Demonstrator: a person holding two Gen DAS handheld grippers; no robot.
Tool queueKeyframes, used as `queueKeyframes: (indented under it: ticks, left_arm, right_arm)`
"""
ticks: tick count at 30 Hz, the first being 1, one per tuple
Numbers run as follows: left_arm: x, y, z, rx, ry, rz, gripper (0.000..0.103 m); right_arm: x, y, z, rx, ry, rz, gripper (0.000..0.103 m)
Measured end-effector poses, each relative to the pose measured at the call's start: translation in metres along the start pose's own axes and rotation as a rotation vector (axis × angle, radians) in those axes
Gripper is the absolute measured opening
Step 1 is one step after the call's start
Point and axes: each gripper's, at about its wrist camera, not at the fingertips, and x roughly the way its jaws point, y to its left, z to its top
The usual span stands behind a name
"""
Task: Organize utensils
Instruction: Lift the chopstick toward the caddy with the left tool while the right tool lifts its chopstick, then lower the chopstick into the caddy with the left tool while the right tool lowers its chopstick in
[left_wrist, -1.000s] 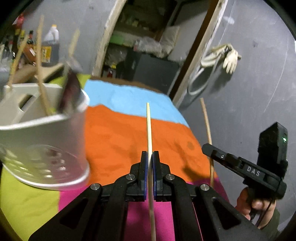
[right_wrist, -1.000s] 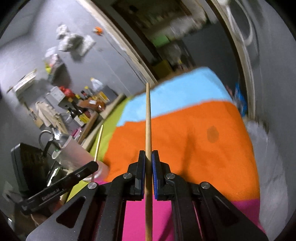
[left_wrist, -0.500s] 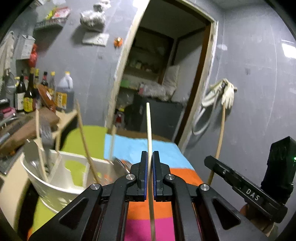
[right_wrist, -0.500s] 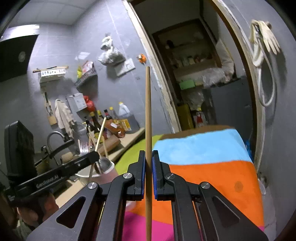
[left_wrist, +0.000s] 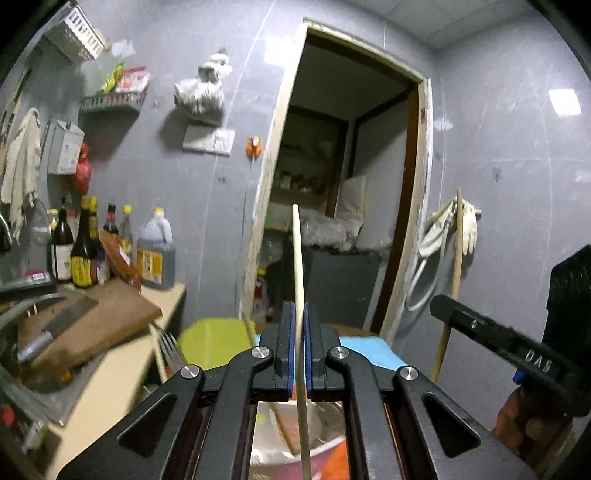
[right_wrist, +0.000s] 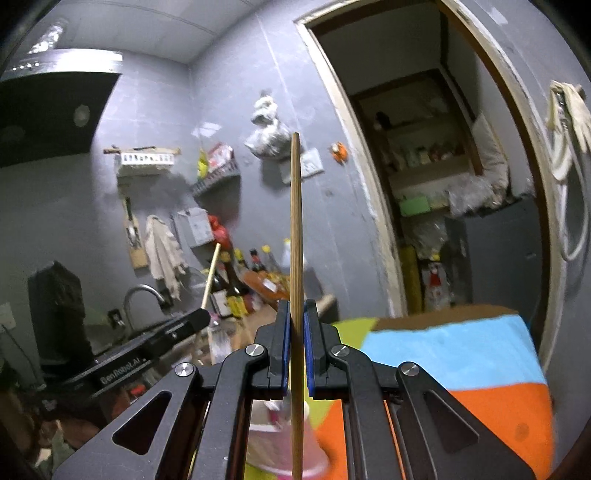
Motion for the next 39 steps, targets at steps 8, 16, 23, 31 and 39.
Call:
queueKeyframes:
  ticks: [8, 16, 23, 31, 39]
  left_arm:
    - [-0.006, 0.048, 0.018, -0.031, -0.064, 0.107, 0.003]
    - [0.008, 0.069, 0.009, -0.004, -0.101, 0.127, 0.003]
    - [0.028, 0.075, -0.017, 0.001, -0.073, 0.107, 0.003]
    - [0.029, 0.078, -0.038, -0.068, -0.068, 0.130, 0.003]
    - [0.031, 0.070, -0.052, -0.034, -0.045, 0.121, 0.003]
  right_arm:
    - [0.026, 0.031, 0.021, -0.011, -0.062, 0.065, 0.005]
    - [0.055, 0.044, 0.006, -0.077, -0.055, -0.005, 0.005]
    - [0.072, 0.040, -0.015, -0.114, -0.020, -0.053, 0.005]
    - [0.085, 0.033, -0.036, -0.108, 0.018, -0.057, 0.005]
    - [0.089, 0.031, -0.044, -0.120, 0.049, -0.053, 0.005]
